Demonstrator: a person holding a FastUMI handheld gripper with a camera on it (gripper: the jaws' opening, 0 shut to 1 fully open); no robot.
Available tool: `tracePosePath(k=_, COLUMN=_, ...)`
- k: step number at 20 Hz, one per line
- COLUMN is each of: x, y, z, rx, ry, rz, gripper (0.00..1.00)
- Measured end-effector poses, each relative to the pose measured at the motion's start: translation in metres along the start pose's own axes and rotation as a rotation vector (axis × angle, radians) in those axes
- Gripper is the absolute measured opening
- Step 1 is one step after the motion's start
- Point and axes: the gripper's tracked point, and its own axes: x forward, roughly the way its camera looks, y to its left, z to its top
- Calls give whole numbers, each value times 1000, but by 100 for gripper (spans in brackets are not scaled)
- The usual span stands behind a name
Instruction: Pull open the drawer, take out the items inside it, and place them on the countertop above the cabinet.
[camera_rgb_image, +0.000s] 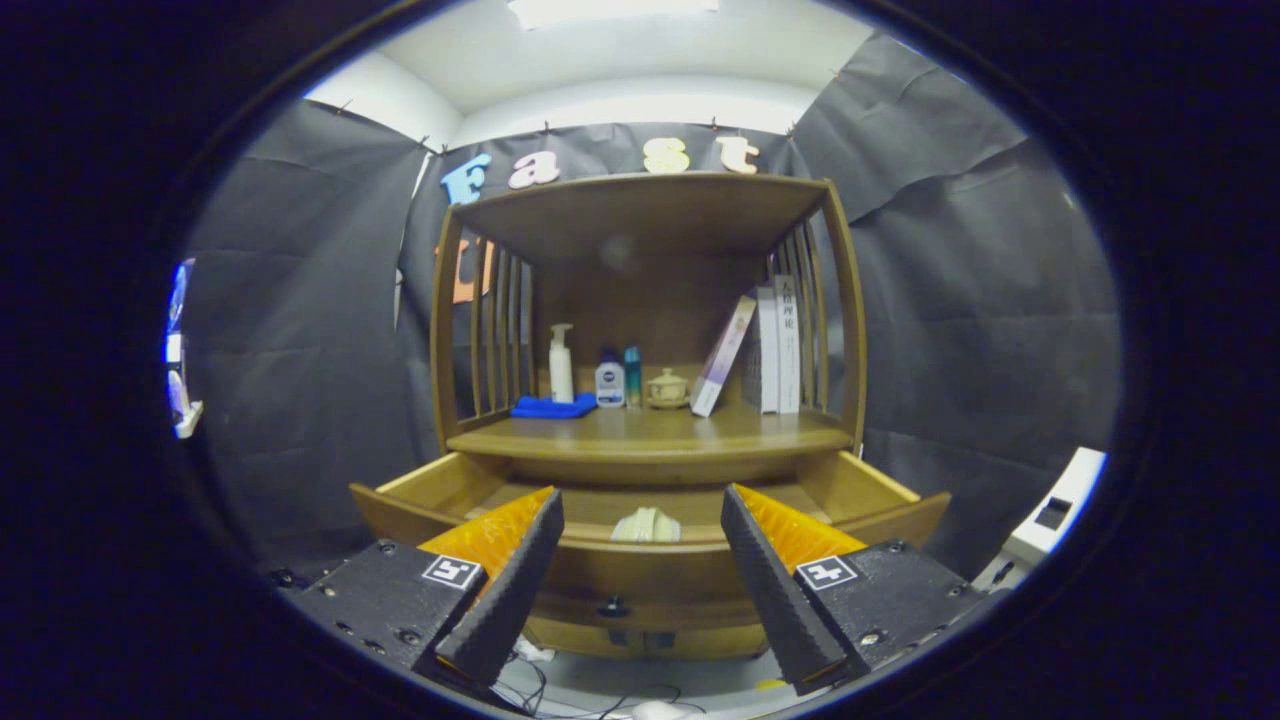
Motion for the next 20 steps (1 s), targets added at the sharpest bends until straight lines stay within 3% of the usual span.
tracePosePath(k=5, x=36, y=-17, z=44, rx=-8, ry=16, rz=-27, gripper=99)
tracePosePath(k=9, x=76, y=-12, z=61, rx=-22, ry=71, rz=4, gripper=99)
tracePosePath(k=20, x=165, y=23, z=5, rx=-126, ry=395, rz=137, gripper=100)
